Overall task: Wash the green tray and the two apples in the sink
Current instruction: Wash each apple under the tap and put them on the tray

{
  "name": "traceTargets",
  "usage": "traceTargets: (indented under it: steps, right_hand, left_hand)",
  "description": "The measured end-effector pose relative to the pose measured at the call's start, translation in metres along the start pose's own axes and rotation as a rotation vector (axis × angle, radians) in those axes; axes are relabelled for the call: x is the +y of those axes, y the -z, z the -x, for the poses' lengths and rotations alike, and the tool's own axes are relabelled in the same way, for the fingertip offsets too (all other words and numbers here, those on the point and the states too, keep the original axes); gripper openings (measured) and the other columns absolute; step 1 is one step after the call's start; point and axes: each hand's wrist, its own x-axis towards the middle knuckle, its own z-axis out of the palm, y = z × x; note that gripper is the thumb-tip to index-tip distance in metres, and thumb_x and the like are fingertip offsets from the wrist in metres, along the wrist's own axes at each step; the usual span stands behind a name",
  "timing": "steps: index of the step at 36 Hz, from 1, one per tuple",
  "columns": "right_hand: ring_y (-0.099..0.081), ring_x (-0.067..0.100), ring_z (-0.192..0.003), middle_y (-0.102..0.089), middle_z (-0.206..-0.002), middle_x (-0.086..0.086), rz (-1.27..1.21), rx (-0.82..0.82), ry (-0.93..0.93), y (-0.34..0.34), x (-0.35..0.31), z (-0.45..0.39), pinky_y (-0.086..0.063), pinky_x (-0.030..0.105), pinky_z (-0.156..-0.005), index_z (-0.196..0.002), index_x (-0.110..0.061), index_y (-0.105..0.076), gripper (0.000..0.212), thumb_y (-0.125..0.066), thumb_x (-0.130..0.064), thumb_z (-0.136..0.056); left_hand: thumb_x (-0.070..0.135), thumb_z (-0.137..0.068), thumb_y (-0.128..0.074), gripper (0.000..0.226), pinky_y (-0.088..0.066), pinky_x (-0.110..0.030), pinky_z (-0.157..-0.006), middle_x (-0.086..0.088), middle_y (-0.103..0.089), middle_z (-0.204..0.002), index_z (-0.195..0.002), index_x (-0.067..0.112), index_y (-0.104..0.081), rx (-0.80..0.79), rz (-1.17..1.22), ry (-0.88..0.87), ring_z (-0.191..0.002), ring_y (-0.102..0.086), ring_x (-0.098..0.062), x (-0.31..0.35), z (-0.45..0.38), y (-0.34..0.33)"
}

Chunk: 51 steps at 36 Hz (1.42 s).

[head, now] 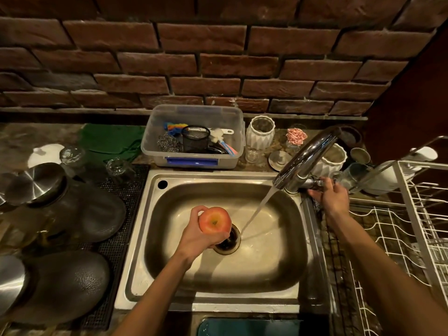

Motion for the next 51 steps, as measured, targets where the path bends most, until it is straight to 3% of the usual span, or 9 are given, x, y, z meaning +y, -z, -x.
traceTargets:
  steps: [5,9,13,17,22,27,36,44,51]
  right_hand:
    - [-0.073,0.023,-0.103,-0.069,-0.123,0.014,-0.259,-0.064,-0.123,0.002,-0.006,0.012,-0.062,0.032,-0.085,-0.138,-0.010,-0.052,0.039,-0.050,-0.027,-0.103]
    - [-0.067,0.024,-0.113,-0.061,-0.130,0.011,-0.334,-0.031,-0.173,-0.006,-0.002,0.042,-0.053,0.039,-0.103,-0.148,-0.012,-0.041,0.049,-0.056,-0.018,-0.101]
    - [-0.061,0.008,-0.068,-0.061,-0.089,0.004,-0.280,-0.121,-0.178,-0.026,0.022,0.090,-0.055,0.018,-0.060,-0.116,-0.011,-0.061,0.018,-0.053,-0.008,-0.100]
    - [-0.065,0.030,-0.111,-0.064,-0.124,0.012,-0.188,-0.442,-0.250,-0.059,0.038,0.132,-0.055,0.040,-0.092,-0.115,-0.015,-0.063,0.020,-0.054,-0.020,-0.098]
    - [-0.059,0.033,-0.123,-0.059,-0.136,0.009,-0.383,-0.631,-0.450,-0.088,0.046,0.158,-0.059,0.044,-0.088,-0.130,-0.034,-0.065,0.042,-0.057,-0.049,-0.092]
    - [-0.050,0.033,-0.134,-0.052,-0.145,0.013,-0.505,-0.666,-0.402,-0.098,0.056,0.155,-0.041,0.061,-0.110,-0.136,-0.026,-0.062,0.039,-0.050,-0.039,-0.101]
    - [-0.064,0.031,-0.121,-0.057,-0.141,0.009,-0.423,-0.792,-0.285,-0.090,0.068,0.134,-0.056,0.052,-0.091,-0.133,-0.033,-0.062,0.066,-0.084,-0.048,-0.073]
    - [-0.066,0.032,-0.118,-0.061,-0.135,0.013,-0.332,-0.652,-0.237,-0.097,0.062,0.121,-0.059,0.049,-0.088,-0.132,-0.033,-0.062,0.065,-0.078,-0.052,-0.072]
    - [-0.067,0.028,-0.113,-0.064,-0.127,-0.004,-0.230,-0.712,-0.139,-0.095,0.066,0.128,-0.061,0.047,-0.080,-0.125,-0.047,-0.059,0.040,-0.066,-0.057,-0.087]
  left_hand:
    - [0.025,-0.054,-0.096,0.085,-0.059,-0.026,-0.062,0.005,-0.056,-0.114,-0.116,0.049,-0.044,-0.039,0.032,0.013,-0.101,-0.064,-0.019,0.000,-0.001,0.000]
    - [0.021,-0.059,-0.095,0.085,-0.060,-0.026,-0.063,0.001,-0.054,-0.117,-0.122,0.044,-0.044,-0.085,0.116,0.033,-0.104,-0.062,-0.021,-0.002,0.001,-0.004]
    - [0.015,-0.063,-0.092,0.081,-0.062,-0.035,-0.069,0.000,-0.047,-0.122,-0.123,0.043,-0.045,-0.126,0.245,0.082,-0.107,-0.062,-0.027,-0.007,0.002,-0.012]
    - [0.021,-0.046,-0.100,0.095,-0.061,-0.047,-0.079,-0.004,-0.042,-0.130,-0.125,0.039,-0.051,-0.201,0.384,0.155,-0.108,-0.065,-0.035,-0.014,0.002,-0.020]
    - [0.021,-0.059,-0.097,0.071,-0.059,-0.053,-0.082,-0.010,-0.042,-0.138,-0.121,0.034,-0.065,-0.295,0.537,0.189,-0.108,-0.069,-0.037,-0.023,0.004,-0.030]
    - [0.026,-0.074,-0.088,0.055,-0.057,-0.053,-0.086,-0.021,-0.044,-0.141,-0.126,0.024,-0.066,-0.305,0.689,0.219,-0.113,-0.064,-0.044,-0.028,0.001,-0.044]
    - [0.051,-0.066,-0.086,0.077,-0.059,-0.038,-0.081,0.005,-0.044,-0.144,-0.134,0.053,-0.050,-0.336,0.419,0.075,-0.117,-0.064,-0.033,-0.016,-0.007,-0.051]
    - [0.055,-0.065,-0.084,0.076,-0.062,-0.042,-0.078,0.011,-0.033,-0.145,-0.132,0.061,-0.047,-0.232,0.253,-0.071,-0.125,-0.052,-0.025,-0.007,-0.013,-0.060]
    - [0.060,-0.076,-0.069,0.063,-0.063,-0.042,-0.065,0.006,-0.047,-0.136,-0.133,0.054,-0.045,-0.199,0.230,-0.066,-0.105,-0.069,-0.031,-0.007,-0.010,-0.070]
